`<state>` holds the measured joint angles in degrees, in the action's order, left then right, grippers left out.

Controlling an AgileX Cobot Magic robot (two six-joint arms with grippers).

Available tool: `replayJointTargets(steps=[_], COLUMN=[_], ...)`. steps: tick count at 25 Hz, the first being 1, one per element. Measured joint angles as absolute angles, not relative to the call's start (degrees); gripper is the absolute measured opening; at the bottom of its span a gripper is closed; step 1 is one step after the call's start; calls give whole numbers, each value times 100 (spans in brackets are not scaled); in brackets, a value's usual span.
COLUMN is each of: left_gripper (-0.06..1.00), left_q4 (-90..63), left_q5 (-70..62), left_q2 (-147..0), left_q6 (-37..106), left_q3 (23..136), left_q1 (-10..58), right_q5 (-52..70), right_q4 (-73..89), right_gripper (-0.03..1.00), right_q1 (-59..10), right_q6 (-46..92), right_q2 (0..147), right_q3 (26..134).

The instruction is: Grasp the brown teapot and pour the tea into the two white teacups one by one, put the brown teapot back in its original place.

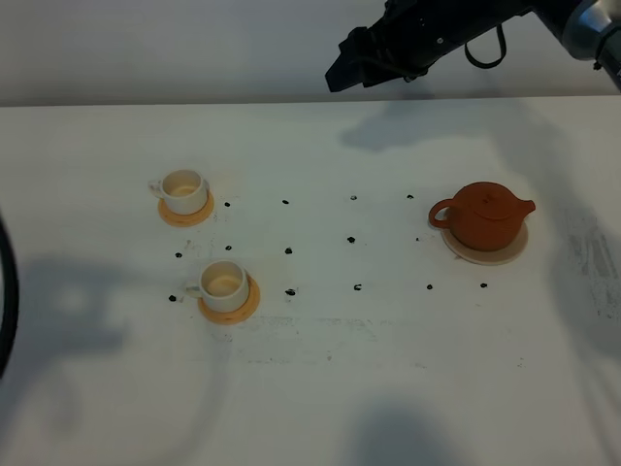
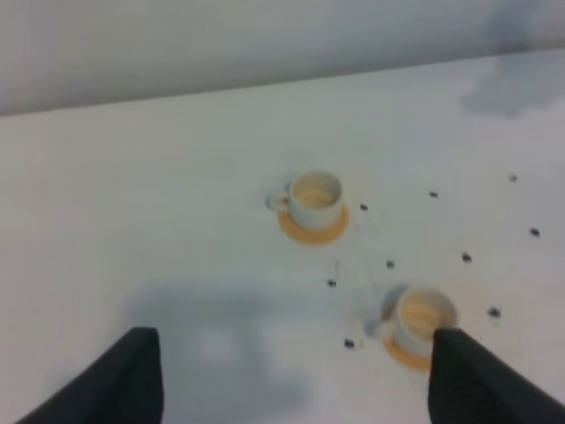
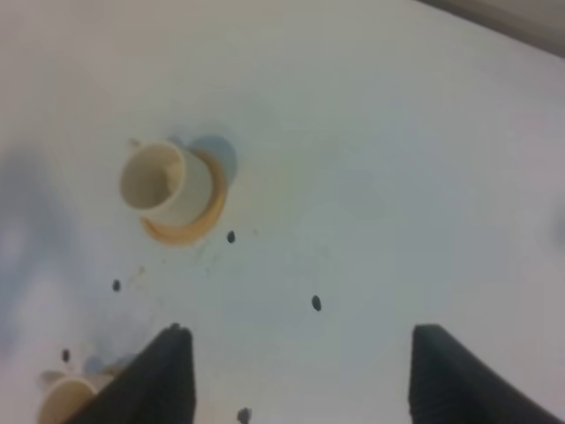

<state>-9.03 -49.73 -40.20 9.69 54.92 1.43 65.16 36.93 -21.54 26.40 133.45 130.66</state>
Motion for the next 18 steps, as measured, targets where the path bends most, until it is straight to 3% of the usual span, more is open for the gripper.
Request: replayJointTargets(steps=[18], left_gripper=[60], left_q4=[-776], left_q5=[-5880], left_q2=[-626], left_q6=[380], left_q3=[2884], left_q1=[143], right_q5=[6533], right_q4=[2899], right_gripper=[51], right_q1=[-2757], right_q6=[2508], right_q2=[13345], right_q3=[13066])
